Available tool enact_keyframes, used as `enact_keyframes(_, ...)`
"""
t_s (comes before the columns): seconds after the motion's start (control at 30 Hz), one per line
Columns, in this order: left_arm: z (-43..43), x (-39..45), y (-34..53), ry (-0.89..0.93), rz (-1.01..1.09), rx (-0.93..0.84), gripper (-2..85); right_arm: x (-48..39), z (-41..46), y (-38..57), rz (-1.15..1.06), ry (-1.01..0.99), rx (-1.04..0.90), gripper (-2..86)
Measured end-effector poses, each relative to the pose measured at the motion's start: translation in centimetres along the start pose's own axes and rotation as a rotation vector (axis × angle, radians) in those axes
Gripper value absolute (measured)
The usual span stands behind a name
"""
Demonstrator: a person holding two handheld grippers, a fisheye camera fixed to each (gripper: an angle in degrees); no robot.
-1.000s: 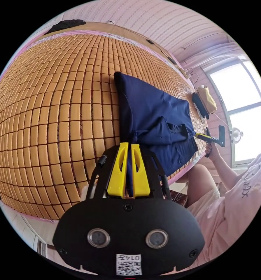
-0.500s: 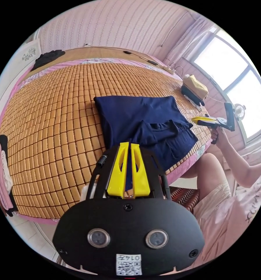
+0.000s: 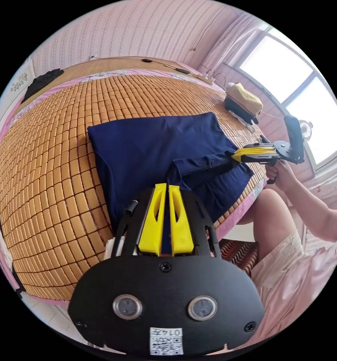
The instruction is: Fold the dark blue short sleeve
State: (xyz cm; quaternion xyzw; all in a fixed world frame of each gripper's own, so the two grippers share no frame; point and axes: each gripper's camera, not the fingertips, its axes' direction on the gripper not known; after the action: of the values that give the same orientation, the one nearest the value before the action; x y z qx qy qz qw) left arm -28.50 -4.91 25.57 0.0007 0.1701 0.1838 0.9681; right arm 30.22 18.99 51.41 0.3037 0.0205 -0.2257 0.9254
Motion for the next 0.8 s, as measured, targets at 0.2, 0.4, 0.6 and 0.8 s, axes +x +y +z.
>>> enact_keyframes(0.2,-0.2,2.5,5.4,0.059,0.083,-0.091,-1.0,-4.3,0.9,3.6,-0.216,0.022,-0.141,3.3)
enact_keyframes(0.4,0.5,6.5,7.4,-0.05,0.173,-0.114,-0.9,-6.0,0.8,1.8,-0.21,0.048,-0.116,2.7)
enact_keyframes(0.6,5.0,10.8,4.0,0.025,0.201,-0.014,-0.9,-7.1,4.1,-7.2,-0.226,0.111,-0.151,-0.4)
enact_keyframes(0.8,10.3,13.3,2.3,-0.047,0.221,-0.064,-1.0,-6.4,8.5,-16.5,-0.208,0.242,-0.21,-0.7)
